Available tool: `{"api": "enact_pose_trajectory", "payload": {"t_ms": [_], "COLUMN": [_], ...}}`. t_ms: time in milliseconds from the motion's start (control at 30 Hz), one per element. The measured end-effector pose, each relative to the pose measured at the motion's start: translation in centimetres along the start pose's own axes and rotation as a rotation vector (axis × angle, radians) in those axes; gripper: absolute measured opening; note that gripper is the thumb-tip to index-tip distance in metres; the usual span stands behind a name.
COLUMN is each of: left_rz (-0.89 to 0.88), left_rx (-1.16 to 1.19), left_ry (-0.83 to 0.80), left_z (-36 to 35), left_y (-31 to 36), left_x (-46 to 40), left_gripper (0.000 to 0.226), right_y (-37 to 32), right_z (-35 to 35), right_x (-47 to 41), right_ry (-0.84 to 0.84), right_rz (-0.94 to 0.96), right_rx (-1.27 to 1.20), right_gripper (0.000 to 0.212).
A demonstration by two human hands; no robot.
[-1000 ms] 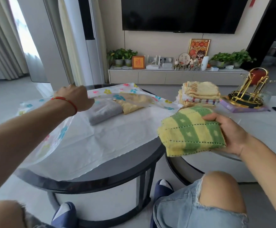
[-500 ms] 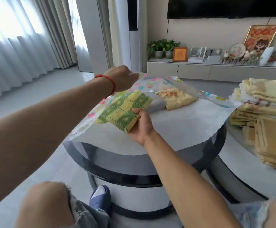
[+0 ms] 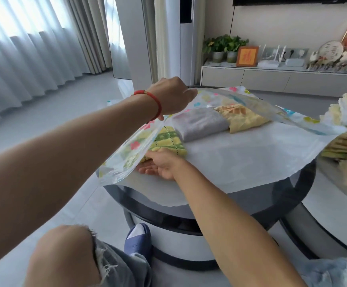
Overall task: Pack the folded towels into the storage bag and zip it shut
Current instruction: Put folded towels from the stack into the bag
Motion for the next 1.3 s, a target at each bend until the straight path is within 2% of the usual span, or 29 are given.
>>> {"api": "enact_pose_trajectory", "payload": {"t_ms": [67,133,167,200,300,367,667,767,900,1033,1133,1233,1300], "left_rz": [-0.006,-0.008,-0.008,-0.009,-0.032,-0.049,-0.076,-0.07,-0.06,-0.1,-0.178,-0.28,-0.34], "left_rx": [0.001,0.019,0.023,0.021,0.013,0.013,0.01,0.027,0.012,-0.131,-0.273,-0.44,-0.533], "left_ry": [-0.008,-0.022,-0.022,-0.02,-0.006,0.005,0.007,0.013,0.042,0.136,0.205,0.319,0.35], "left_z": [-0.1,-0.1,-0.1,-0.1,0.0,0.1,0.4,0.6,0.0,-0.9,-2.0,-3.8,-5.5], "left_y": [-0.2,-0.4,-0.4,-0.4,-0.1,0.1,0.9,0.7,0.7,2.3,4.7,8.2,10.8], "left_x": [0.0,0.1,0.2,0.2,0.6,0.8,1.0,1.1,1.2,1.1,0.9,0.3,-0.2], "left_gripper": [0.05,0.052,0.052,0.052,0.049,0.048,0.048,0.045,0.049,0.046,0.036,0.033,0.032], "right_y": [-0.5,-1.3,-1.4,-1.1,0.1,-0.1,-2.2,-2.5,-1.7,-0.1,1.3,2.2,2.4], "right_z": [0.4,1.0,1.0,0.8,1.0,1.1,-0.1,0.2,3.5,9.6,15.5,22.5,28.3], "right_x": [0.3,1.6,2.4,2.6,1.0,-0.5,-6.5,-5.6,-0.7,6.7,13.7,20.6,24.7], "right_ry": [0.14,0.406,0.455,0.44,0.313,0.316,0.251,0.199,0.237,0.335,0.434,0.642,0.824], "right_rz": [0.117,0.413,0.525,0.576,0.511,0.486,0.243,0.331,0.534,0.655,0.651,0.579,0.47], "right_rx": [0.466,0.909,1.047,1.165,1.482,1.569,1.614,1.508,1.367,1.306,1.293,1.307,1.194], "right_gripper": [0.034,0.027,0.021,0.015,0.041,0.047,0.061,0.055,0.044,0.03,0.023,0.026,0.022]}}
Point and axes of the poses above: each hand's wrist, its own x-axis away from the middle knuckle, its own z-axis out of the back of the hand, y = z × x, the point moved 5 cm from there along -x, towards the middle knuckle, and after that the axes turned 4 degrees about -y, right-handed, at the moved point
